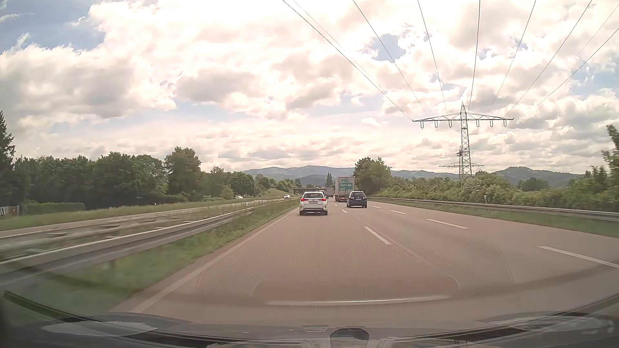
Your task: Follow the waypoints while adhering to traffic rules and regulations
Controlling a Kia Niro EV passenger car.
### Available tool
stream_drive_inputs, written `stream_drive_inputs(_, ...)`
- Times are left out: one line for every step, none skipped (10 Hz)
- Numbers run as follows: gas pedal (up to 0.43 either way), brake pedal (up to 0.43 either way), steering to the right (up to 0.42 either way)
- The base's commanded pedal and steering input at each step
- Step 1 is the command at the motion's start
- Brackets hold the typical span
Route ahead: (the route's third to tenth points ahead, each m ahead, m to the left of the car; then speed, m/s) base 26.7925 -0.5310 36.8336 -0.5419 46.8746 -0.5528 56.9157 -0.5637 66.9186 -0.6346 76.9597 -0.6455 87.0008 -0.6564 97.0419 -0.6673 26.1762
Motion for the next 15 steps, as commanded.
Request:
stream_drive_inputs(0.130,0.000,0.000)
stream_drive_inputs(0.118,0.000,0.000)
stream_drive_inputs(0.118,0.000,0.000)
stream_drive_inputs(0.118,0.000,0.000)
stream_drive_inputs(0.118,0.000,0.000)
stream_drive_inputs(0.118,0.000,0.000)
stream_drive_inputs(0.118,0.000,0.000)
stream_drive_inputs(0.118,0.000,0.000)
stream_drive_inputs(0.118,0.000,0.000)
stream_drive_inputs(0.118,0.000,0.000)
stream_drive_inputs(0.110,0.000,0.000)
stream_drive_inputs(0.059,0.000,0.000)
stream_drive_inputs(0.000,0.000,0.000)
stream_drive_inputs(0.000,0.000,0.000)
stream_drive_inputs(0.000,0.000,0.000)
